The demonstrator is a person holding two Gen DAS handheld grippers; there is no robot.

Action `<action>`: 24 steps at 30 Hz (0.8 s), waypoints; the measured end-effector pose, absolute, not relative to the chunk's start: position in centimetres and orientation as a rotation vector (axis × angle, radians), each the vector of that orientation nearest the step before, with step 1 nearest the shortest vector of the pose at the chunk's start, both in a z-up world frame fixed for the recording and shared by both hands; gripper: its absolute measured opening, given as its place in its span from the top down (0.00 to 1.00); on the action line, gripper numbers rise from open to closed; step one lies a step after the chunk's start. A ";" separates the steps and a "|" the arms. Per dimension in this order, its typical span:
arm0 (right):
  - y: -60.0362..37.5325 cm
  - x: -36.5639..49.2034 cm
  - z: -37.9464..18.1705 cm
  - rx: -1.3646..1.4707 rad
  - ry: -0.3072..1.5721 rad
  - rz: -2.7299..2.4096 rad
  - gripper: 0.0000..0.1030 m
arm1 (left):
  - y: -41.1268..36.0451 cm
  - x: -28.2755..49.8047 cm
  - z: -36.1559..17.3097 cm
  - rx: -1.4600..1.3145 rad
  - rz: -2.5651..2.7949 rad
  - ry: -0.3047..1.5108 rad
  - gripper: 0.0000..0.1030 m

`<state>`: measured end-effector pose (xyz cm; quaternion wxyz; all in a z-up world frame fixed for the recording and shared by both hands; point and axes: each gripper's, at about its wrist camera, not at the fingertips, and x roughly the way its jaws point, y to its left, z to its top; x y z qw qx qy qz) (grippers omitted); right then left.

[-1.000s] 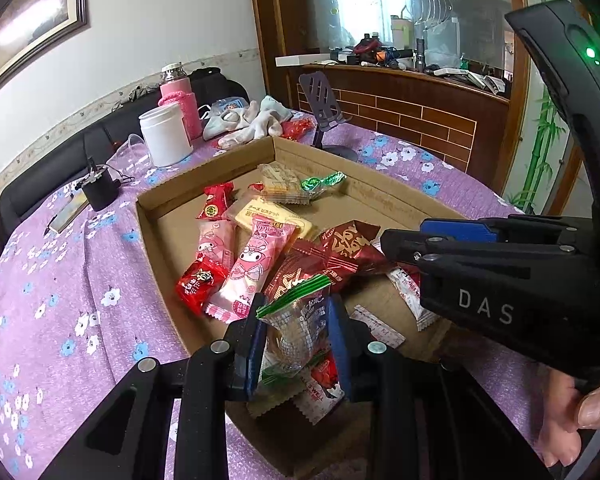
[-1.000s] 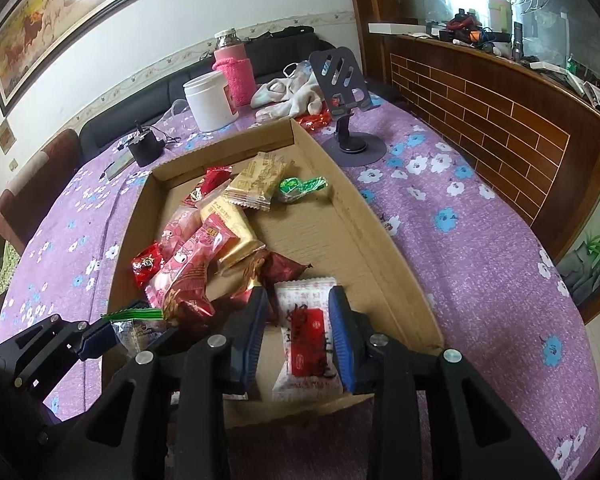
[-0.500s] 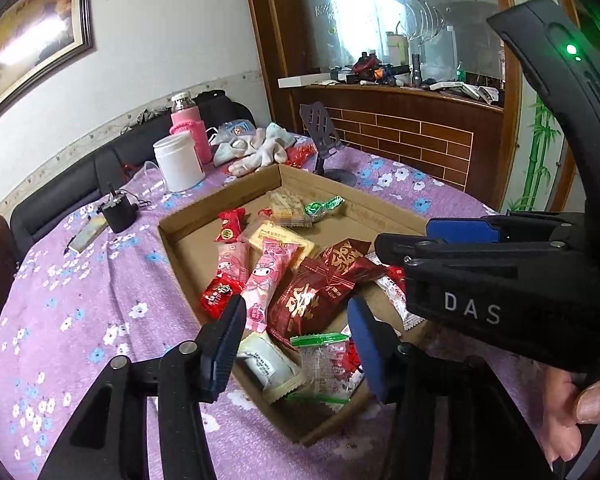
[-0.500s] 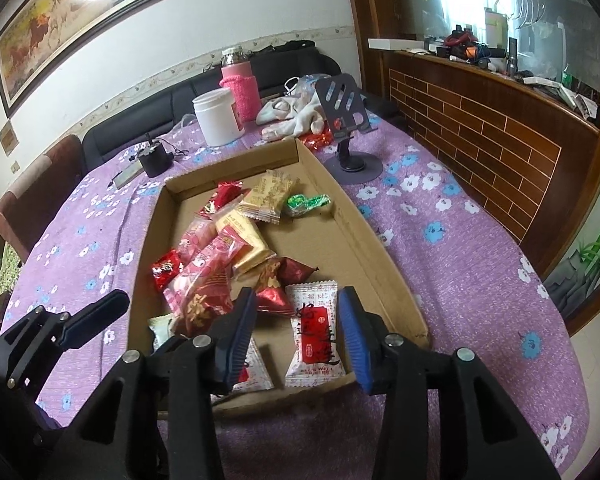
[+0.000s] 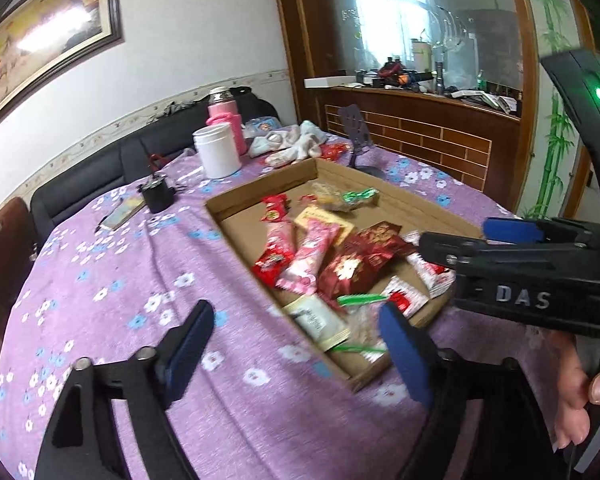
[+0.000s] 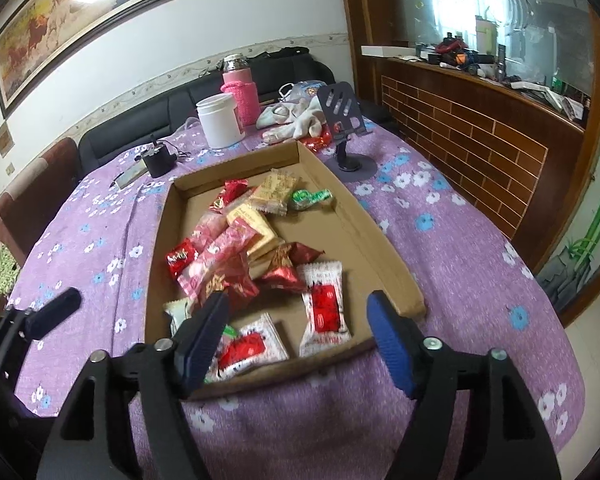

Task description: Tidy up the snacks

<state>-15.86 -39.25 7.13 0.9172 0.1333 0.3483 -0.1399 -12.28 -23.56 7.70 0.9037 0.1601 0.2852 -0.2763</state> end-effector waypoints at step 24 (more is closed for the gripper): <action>-36.2 -16.9 4.0 0.226 0.680 -0.475 0.20 | -18.9 -8.0 4.7 0.223 -0.444 0.716 0.01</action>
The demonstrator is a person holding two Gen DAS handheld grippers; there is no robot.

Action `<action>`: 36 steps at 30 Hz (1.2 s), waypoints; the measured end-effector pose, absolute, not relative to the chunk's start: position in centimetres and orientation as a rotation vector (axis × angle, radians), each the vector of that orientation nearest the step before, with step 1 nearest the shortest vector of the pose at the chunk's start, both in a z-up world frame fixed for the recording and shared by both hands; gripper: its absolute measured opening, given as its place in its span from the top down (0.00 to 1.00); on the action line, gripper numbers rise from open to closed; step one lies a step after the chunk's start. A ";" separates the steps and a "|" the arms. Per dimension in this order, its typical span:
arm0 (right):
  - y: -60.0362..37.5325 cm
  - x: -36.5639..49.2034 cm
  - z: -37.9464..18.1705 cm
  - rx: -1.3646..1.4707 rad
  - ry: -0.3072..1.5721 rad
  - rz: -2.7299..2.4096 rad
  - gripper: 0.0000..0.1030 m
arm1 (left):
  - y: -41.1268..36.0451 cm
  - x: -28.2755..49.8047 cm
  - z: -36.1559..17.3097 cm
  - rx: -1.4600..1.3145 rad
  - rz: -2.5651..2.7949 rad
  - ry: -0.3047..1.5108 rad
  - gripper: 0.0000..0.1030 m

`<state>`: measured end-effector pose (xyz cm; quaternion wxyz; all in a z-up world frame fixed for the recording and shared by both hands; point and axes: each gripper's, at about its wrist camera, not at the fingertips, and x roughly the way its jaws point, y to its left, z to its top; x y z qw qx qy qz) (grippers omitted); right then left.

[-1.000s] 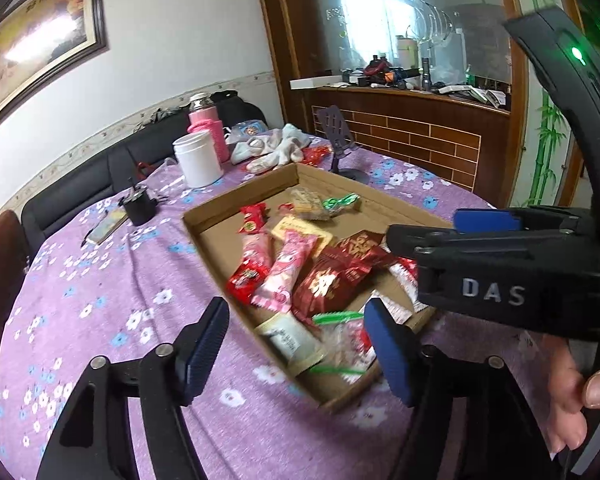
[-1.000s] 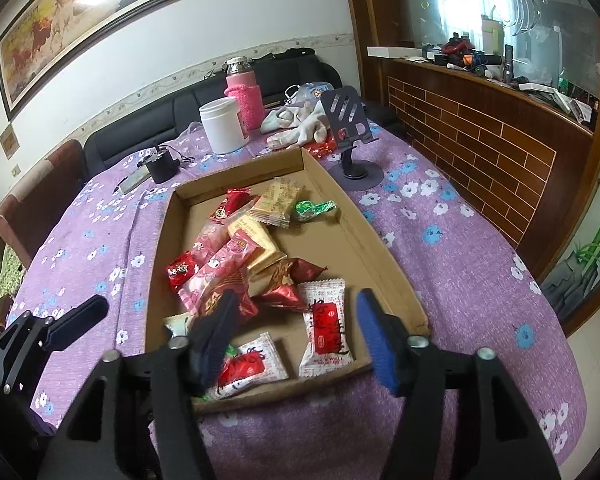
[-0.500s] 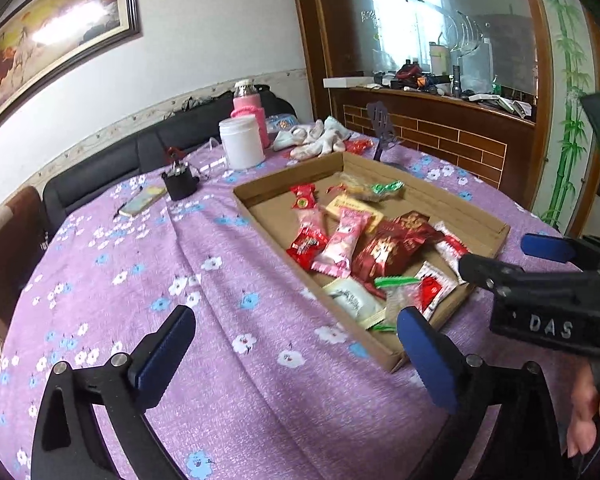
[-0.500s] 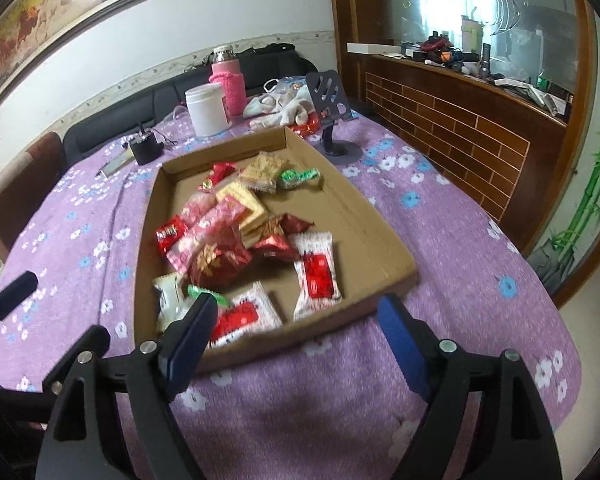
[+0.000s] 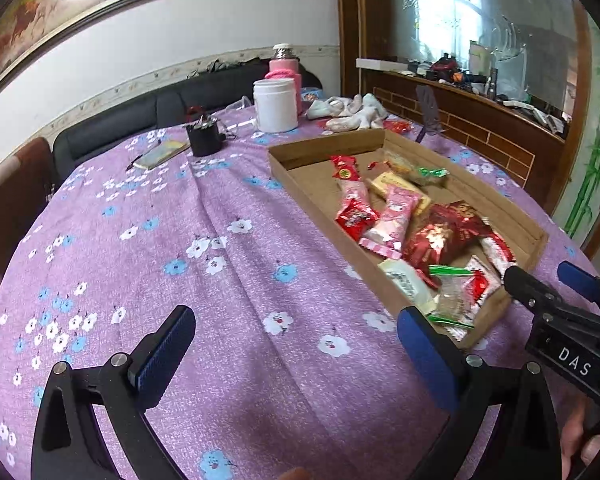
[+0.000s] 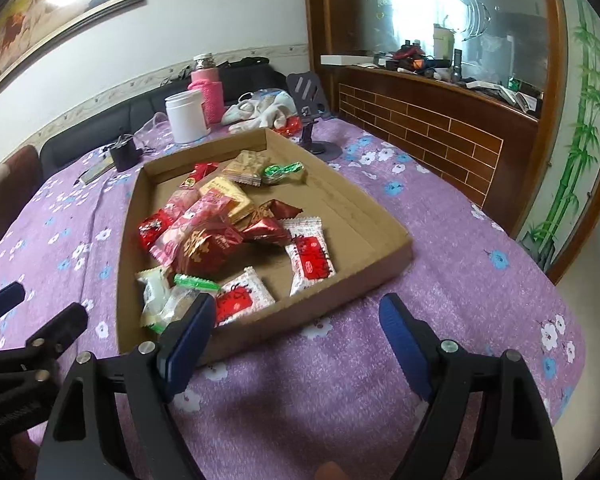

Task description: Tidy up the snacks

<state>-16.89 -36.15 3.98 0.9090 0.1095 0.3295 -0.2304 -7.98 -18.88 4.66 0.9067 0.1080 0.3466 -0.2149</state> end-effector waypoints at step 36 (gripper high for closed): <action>-34.0 -15.8 5.6 0.144 0.593 -0.431 0.07 | -19.1 -7.7 4.4 0.300 -0.352 0.688 0.01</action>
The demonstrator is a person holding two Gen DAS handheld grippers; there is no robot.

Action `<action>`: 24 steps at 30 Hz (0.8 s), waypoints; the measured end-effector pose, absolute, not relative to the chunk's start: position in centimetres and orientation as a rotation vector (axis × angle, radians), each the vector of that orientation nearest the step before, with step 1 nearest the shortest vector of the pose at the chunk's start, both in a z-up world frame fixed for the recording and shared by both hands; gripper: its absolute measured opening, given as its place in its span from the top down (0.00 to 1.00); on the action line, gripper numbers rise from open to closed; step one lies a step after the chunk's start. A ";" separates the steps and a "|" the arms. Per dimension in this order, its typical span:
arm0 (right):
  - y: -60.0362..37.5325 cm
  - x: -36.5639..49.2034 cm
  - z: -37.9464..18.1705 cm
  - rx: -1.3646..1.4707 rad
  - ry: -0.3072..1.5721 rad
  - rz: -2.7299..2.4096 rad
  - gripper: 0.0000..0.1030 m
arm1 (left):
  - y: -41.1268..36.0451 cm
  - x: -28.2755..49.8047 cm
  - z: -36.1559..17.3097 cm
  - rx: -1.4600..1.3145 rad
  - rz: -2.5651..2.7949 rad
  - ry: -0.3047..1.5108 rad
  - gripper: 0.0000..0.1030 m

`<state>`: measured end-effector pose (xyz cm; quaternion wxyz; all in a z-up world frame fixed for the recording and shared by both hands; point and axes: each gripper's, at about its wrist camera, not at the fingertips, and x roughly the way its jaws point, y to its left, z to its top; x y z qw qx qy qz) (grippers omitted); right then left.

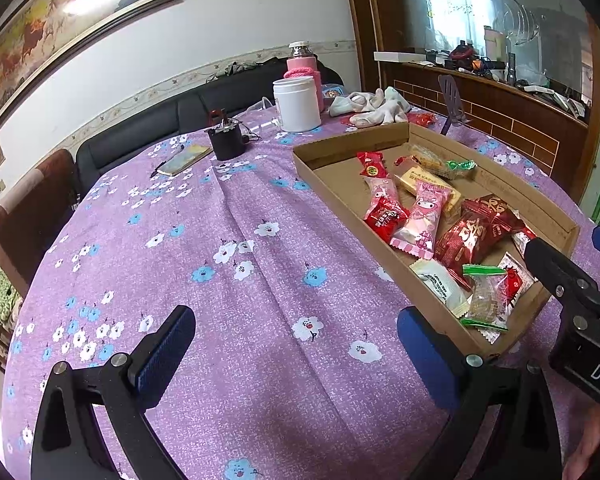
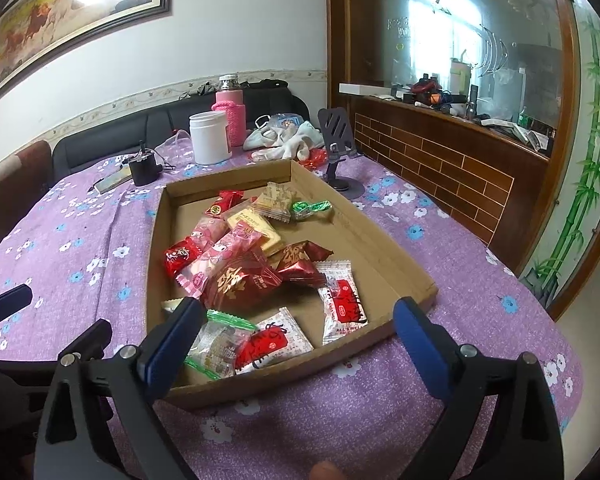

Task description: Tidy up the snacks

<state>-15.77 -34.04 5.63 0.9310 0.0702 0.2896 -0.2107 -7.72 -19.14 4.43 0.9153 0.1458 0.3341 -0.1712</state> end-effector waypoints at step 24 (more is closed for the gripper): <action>-34.1 -16.2 5.7 0.158 0.595 -0.427 0.07 | -19.3 -7.8 4.4 0.321 -0.339 0.678 0.01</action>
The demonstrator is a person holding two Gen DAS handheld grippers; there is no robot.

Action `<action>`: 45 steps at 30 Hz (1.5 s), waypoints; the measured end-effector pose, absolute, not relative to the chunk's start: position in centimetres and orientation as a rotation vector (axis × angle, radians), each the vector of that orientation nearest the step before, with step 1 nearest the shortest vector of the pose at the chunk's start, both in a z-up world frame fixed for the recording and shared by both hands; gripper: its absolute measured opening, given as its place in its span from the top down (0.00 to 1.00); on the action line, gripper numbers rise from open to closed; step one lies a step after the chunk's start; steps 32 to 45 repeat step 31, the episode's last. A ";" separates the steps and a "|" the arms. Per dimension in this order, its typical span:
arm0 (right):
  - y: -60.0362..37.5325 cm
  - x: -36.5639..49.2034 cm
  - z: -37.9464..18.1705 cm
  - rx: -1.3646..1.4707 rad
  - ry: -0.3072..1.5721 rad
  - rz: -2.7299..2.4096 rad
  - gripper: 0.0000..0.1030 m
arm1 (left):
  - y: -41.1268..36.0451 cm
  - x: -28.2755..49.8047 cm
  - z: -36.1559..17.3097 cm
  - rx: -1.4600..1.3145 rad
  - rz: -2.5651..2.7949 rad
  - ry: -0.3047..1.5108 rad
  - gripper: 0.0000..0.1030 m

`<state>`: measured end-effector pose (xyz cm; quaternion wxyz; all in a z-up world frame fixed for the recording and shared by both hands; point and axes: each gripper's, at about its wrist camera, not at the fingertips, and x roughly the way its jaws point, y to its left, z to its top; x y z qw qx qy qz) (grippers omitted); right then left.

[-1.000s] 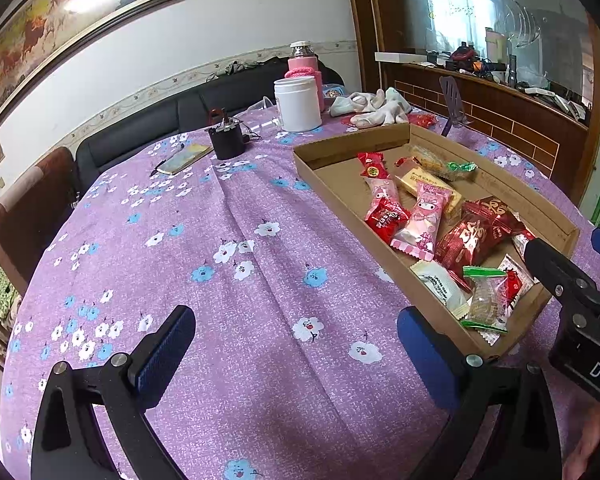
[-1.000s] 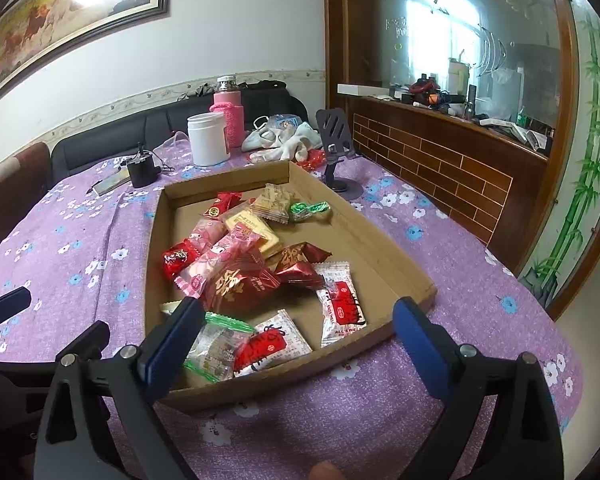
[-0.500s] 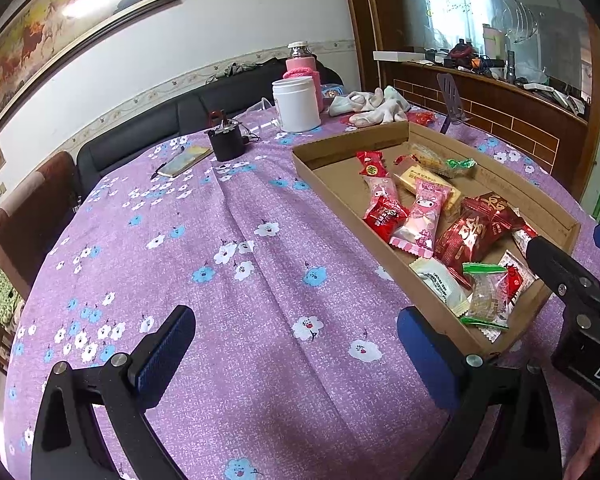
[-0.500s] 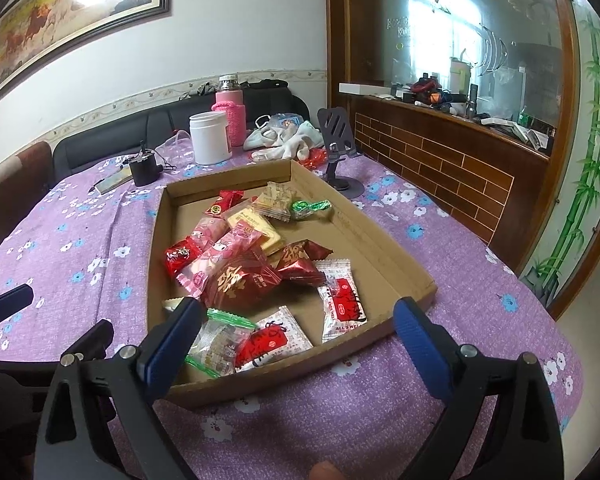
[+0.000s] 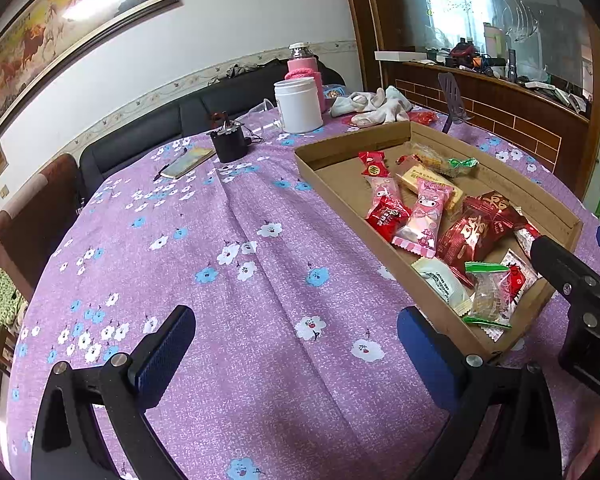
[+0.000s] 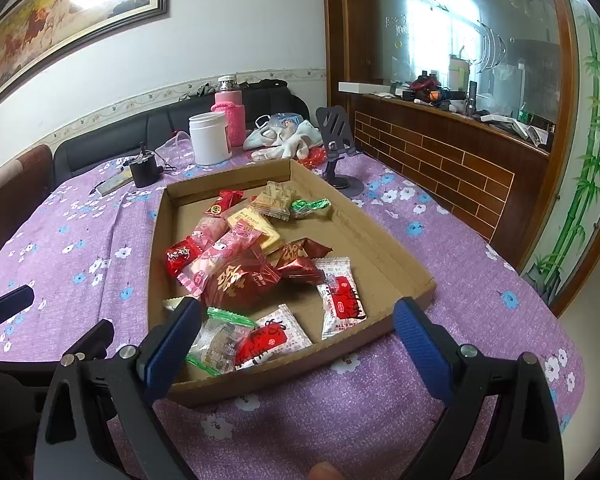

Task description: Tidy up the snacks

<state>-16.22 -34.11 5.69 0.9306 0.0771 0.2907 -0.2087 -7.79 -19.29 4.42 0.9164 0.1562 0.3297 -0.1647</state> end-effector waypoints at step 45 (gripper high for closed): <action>-34.1 -16.3 5.7 0.164 0.591 -0.427 0.07 | -19.2 -8.0 4.6 0.339 -0.310 0.667 0.01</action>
